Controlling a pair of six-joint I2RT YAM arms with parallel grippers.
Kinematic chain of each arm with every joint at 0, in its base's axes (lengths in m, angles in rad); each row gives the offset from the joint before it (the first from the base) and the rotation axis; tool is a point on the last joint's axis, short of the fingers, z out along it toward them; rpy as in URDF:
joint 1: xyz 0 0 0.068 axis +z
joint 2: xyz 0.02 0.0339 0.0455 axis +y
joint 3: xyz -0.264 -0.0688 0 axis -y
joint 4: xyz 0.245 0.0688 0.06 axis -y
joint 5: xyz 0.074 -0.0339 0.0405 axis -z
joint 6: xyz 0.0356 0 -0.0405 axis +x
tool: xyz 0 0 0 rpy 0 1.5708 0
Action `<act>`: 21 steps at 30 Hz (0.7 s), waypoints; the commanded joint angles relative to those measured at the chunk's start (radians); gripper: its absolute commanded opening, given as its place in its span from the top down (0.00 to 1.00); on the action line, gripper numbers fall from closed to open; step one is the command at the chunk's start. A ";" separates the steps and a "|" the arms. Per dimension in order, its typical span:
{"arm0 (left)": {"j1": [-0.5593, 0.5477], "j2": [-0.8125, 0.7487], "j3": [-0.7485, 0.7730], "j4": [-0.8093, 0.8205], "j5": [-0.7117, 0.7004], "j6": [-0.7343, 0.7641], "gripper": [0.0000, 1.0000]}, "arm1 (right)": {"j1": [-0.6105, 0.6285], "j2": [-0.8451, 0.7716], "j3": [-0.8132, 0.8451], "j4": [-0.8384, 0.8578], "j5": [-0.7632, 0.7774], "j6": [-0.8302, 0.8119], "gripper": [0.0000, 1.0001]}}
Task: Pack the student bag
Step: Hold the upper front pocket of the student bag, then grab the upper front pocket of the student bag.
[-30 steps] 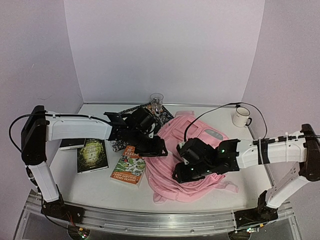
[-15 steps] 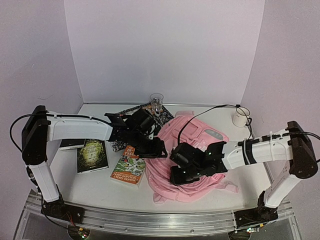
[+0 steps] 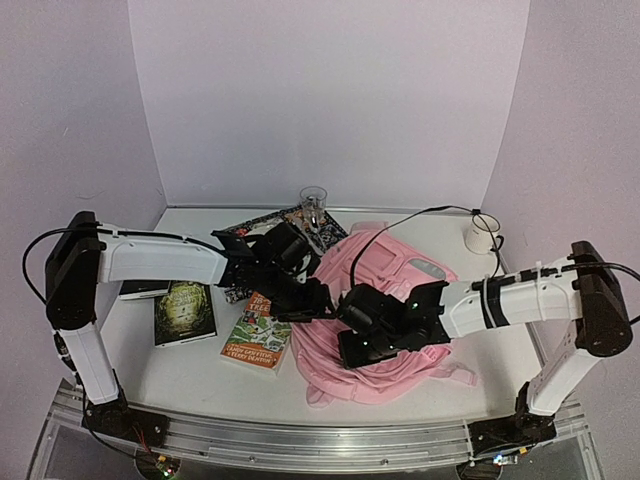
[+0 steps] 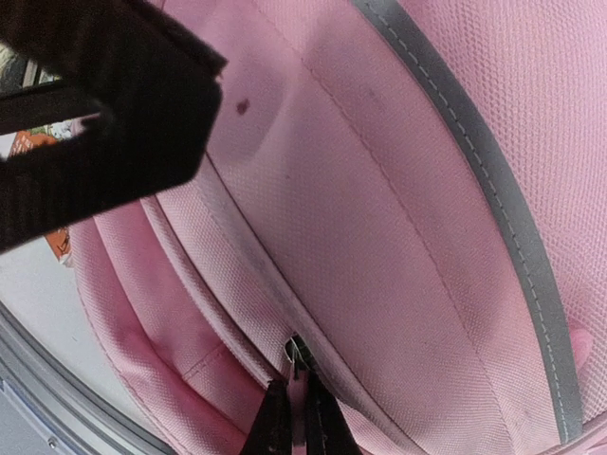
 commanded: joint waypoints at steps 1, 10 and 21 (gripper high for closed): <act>0.004 0.021 -0.021 0.100 0.035 -0.094 0.39 | -0.001 -0.059 0.052 -0.034 0.040 -0.054 1.00; 0.007 0.042 -0.051 0.224 0.082 -0.202 0.77 | -0.001 -0.091 0.053 -0.048 0.006 -0.105 1.00; 0.073 -0.008 -0.112 0.225 0.075 -0.203 1.00 | -0.011 -0.254 -0.109 -0.267 -0.033 -0.061 1.00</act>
